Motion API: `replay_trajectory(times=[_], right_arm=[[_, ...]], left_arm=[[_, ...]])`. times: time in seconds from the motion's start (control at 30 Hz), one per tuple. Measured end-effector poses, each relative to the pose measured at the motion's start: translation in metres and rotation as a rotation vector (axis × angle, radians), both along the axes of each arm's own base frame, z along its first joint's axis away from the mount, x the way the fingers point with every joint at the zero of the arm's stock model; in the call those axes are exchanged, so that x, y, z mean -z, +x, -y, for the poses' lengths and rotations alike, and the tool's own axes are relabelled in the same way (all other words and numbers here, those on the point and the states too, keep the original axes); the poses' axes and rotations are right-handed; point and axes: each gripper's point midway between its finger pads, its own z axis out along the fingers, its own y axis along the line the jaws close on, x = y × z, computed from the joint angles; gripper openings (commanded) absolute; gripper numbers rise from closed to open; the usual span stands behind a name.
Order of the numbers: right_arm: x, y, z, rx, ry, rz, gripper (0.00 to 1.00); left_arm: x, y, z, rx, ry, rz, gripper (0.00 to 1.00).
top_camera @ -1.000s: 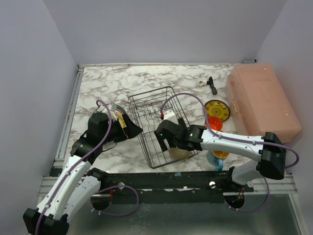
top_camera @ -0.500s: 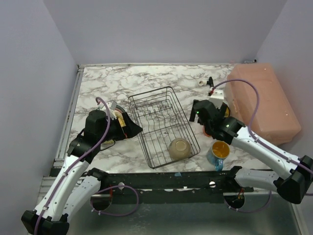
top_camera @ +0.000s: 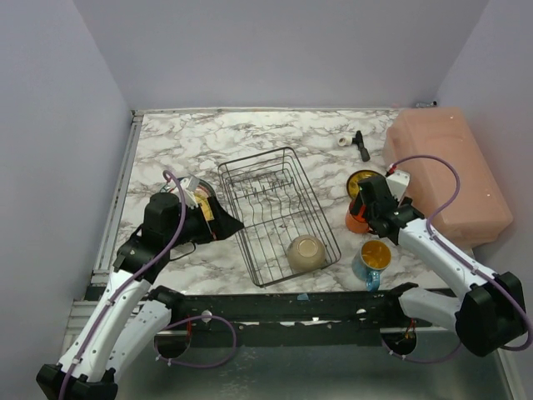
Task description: Load the mixed dishes into the dish rack
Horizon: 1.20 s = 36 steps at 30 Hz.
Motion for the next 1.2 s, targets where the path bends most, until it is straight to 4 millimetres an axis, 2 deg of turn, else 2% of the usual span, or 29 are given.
replay_trajectory(times=[0.13, 0.2, 0.23, 0.3, 0.33, 0.43, 0.6, 0.7, 0.8, 0.9, 0.97, 1.03, 1.2], right_arm=[[0.019, -0.001, 0.002, 0.035, 0.059, 0.001, 0.88], [0.028, 0.000, 0.000, 0.049, 0.091, -0.002, 0.81], [0.033, 0.000, -0.001, 0.054, 0.106, -0.007, 0.73], [0.043, 0.001, -0.003, 0.067, 0.124, -0.017, 0.49], [0.047, 0.001, -0.004, 0.075, 0.138, -0.020, 0.41], [0.054, 0.002, -0.007, 0.095, 0.176, 0.000, 0.31], [0.054, 0.001, -0.006, 0.116, 0.208, 0.036, 0.00], [0.050, -0.002, -0.006, 0.117, 0.222, 0.062, 0.00], [0.035, 0.000, -0.006, 0.109, 0.243, 0.115, 0.00], [0.008, 0.002, -0.011, 0.075, 0.290, 0.203, 0.00], [-0.015, 0.003, -0.020, 0.018, 0.349, 0.267, 0.00], [-0.045, 0.003, -0.040, -0.085, 0.446, 0.349, 0.00], [-0.118, -0.007, -0.104, -0.421, 0.719, 0.495, 0.01]], left_arm=[[0.004, -0.002, 0.001, 0.002, -0.005, -0.014, 0.99], [0.004, -0.003, 0.002, 0.007, -0.010, -0.021, 0.99], [0.005, -0.003, 0.002, 0.008, -0.011, -0.023, 0.99], [0.004, -0.004, 0.002, 0.009, -0.016, -0.022, 0.99], [0.003, -0.005, 0.002, 0.009, -0.020, -0.019, 0.99], [0.000, -0.007, 0.001, 0.010, -0.026, -0.005, 0.99], [-0.003, -0.009, 0.001, 0.010, -0.031, 0.007, 0.99], [-0.003, -0.009, 0.001, 0.011, -0.034, 0.004, 0.99], [-0.003, -0.010, 0.002, 0.016, -0.040, -0.004, 0.99], [-0.005, -0.012, 0.006, 0.037, -0.058, -0.011, 0.99], [-0.008, -0.012, 0.010, 0.054, -0.074, -0.011, 0.99], [-0.015, -0.014, 0.017, 0.087, -0.118, -0.006, 0.99], [-0.030, -0.021, 0.038, 0.194, -0.278, 0.017, 0.99]])
